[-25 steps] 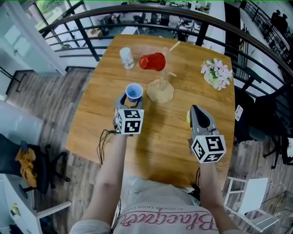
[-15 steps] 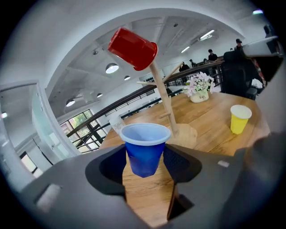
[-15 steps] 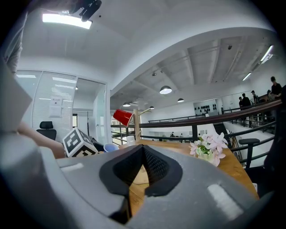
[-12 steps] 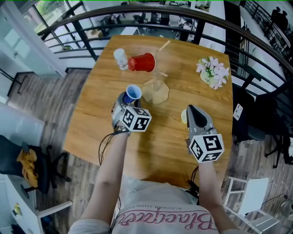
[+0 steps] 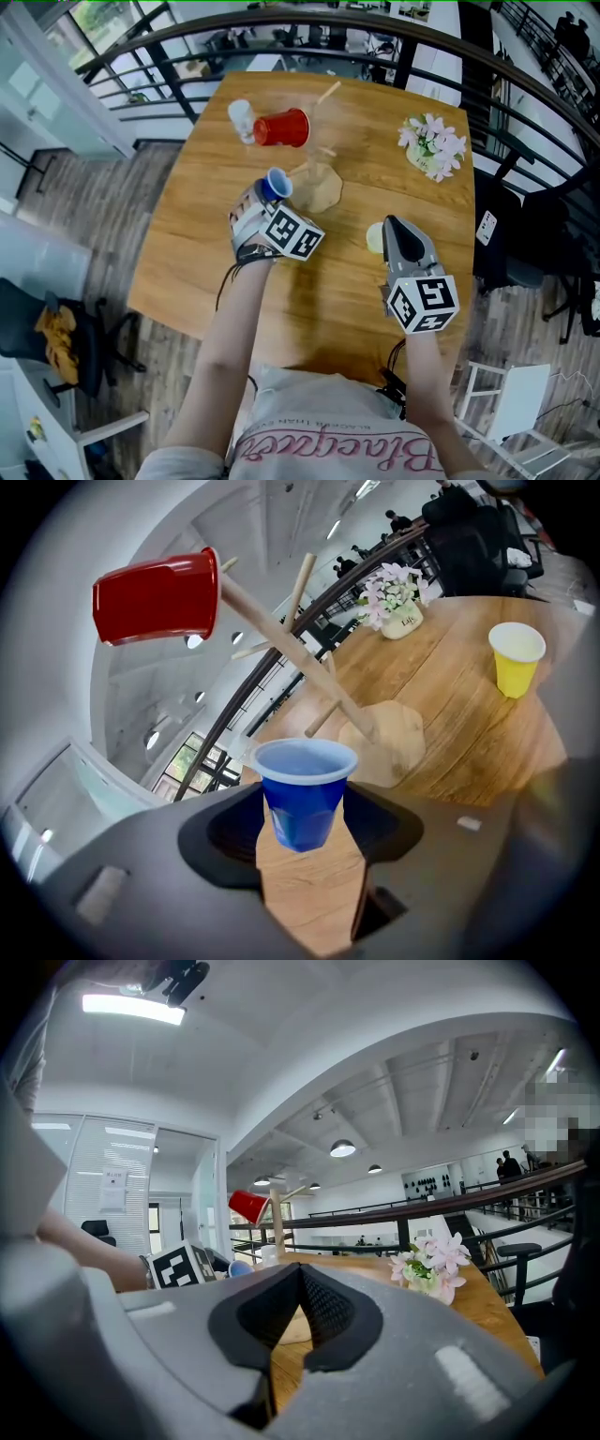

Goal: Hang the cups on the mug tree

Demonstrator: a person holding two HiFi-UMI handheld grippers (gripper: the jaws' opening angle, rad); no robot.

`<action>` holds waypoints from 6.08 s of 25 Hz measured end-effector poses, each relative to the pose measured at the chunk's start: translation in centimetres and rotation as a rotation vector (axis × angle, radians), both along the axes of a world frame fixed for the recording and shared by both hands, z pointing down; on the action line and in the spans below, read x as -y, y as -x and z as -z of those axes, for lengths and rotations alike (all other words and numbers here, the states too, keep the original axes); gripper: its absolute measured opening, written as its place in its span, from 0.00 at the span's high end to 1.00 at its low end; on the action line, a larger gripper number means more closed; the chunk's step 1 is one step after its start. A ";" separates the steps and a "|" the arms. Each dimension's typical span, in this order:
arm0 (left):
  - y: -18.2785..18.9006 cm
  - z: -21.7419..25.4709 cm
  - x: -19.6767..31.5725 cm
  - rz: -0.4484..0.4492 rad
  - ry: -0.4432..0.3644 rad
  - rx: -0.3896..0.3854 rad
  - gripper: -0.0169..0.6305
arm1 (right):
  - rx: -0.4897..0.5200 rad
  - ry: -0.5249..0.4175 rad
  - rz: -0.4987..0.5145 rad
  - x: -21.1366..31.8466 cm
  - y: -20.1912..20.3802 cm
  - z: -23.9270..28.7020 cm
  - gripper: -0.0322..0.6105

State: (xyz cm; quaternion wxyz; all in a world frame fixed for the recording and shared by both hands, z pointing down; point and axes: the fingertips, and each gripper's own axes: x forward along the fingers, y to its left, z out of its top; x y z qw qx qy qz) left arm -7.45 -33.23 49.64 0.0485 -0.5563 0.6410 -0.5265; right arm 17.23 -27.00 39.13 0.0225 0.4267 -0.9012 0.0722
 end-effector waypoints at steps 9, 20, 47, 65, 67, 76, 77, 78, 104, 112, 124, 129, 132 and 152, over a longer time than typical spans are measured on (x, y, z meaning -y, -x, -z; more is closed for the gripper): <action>-1.0 0.4 1.7 -0.067 0.072 0.174 0.53 | 0.022 0.012 -0.015 0.2 -1.0 -0.1 0.95; -3.8 0.4 3.3 -0.232 0.146 0.439 0.53 | 0.024 0.022 -0.028 0.6 -1.6 -0.2 0.95; -7.9 0.6 2.3 -0.426 0.097 0.407 0.36 | 0.010 -0.007 -0.114 -1.2 -2.0 1.2 0.95; -7.0 8.1 -2.7 -0.425 -0.186 -0.136 0.34 | -0.076 -0.081 -0.242 -3.5 -0.7 3.6 0.95; -6.5 9.1 -3.4 -0.417 -0.221 -0.214 0.36 | -0.074 -0.086 -0.255 -3.7 -0.7 3.7 0.95; -3.5 13.7 -6.4 -0.409 -0.456 -0.352 0.63 | -0.070 -0.113 -0.280 -4.9 -0.1 4.0 0.88; -3.3 14.0 -6.7 -0.407 -0.473 -0.375 0.67 | -0.070 -0.116 -0.283 -5.0 0.0 4.0 0.87; -3.0 14.2 -6.9 -0.403 -0.489 -0.401 0.70 | -0.070 -0.119 -0.285 -5.1 0.0 4.1 0.86; 0.8 12.9 -7.4 -0.384 -0.564 -0.803 0.95 | -0.121 0.006 -0.408 -3.0 -0.3 -3.4 0.22; 1.7 11.3 -6.3 -0.377 -0.540 -0.842 0.95 | -0.145 0.109 -0.486 -1.7 -0.8 -9.0 0.22; 3.0 9.1 -6.0 -0.381 -0.518 -0.862 0.95 | -0.175 0.241 -0.537 0.0 -1.1 -16.1 0.22; 3.4 8.6 -5.6 -0.386 -0.508 -0.864 0.95 | -0.195 0.267 -0.537 1.0 -1.7 -18.0 0.24; 3.6 8.3 -5.2 -0.388 -0.504 -0.862 0.95 | -0.200 0.284 -0.541 1.7 -2.0 -18.6 0.29; 4.3 8.8 -4.5 -0.394 -0.499 -0.881 0.95 | -0.235 0.282 -0.554 1.5 -2.3 -18.1 0.60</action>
